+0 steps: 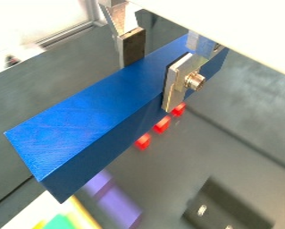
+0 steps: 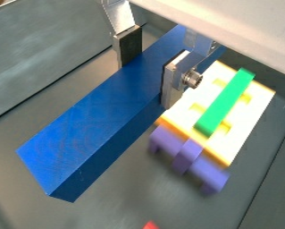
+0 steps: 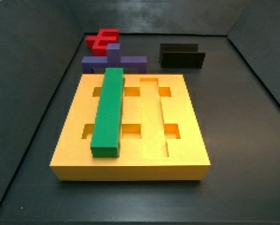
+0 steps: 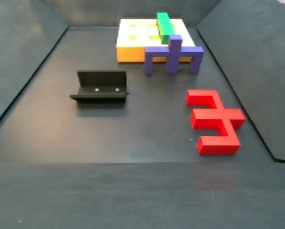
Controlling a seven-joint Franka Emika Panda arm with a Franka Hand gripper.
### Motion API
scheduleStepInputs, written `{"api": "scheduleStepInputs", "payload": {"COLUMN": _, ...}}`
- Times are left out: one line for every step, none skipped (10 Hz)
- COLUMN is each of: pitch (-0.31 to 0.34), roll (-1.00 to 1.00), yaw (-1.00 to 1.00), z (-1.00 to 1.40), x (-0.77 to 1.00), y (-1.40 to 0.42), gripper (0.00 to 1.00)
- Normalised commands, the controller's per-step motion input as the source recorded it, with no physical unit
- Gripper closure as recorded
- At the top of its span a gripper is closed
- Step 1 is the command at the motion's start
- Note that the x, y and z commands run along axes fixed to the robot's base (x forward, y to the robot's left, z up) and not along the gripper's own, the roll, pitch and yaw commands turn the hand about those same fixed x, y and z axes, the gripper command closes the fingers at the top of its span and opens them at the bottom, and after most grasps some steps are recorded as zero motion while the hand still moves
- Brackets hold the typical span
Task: Pick up the blue object. Move up. Move to above the board. Insert the blue object.
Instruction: Move to above the board.
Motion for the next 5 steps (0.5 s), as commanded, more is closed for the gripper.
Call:
{"api": "scheduleStepInputs", "payload": {"pitch": 0.013, "roll": -0.02, "yaw": 0.01, "z": 0.15, "x": -0.02, "y": -1.4, "gripper": 1.0}}
{"api": "scheduleStepInputs", "payload": {"pitch": 0.027, "roll": 0.01, "yaw": 0.0, "z": 0.16, "x": -0.01, "y": -1.4, "gripper": 1.0}}
{"api": "scheduleStepInputs", "payload": {"pitch": 0.041, "roll": -0.01, "yaw": 0.0, "z": 0.17, "x": -0.01, "y": -1.4, "gripper": 1.0}}
{"api": "scheduleStepInputs", "payload": {"pitch": 0.074, "roll": 0.0, "yaw": 0.01, "z": 0.19, "x": 0.01, "y": -1.4, "gripper": 1.0}}
{"api": "scheduleStepInputs", "payload": {"pitch": 0.092, "roll": -0.01, "yaw": 0.0, "z": 0.19, "x": 0.03, "y": -1.4, "gripper": 1.0}}
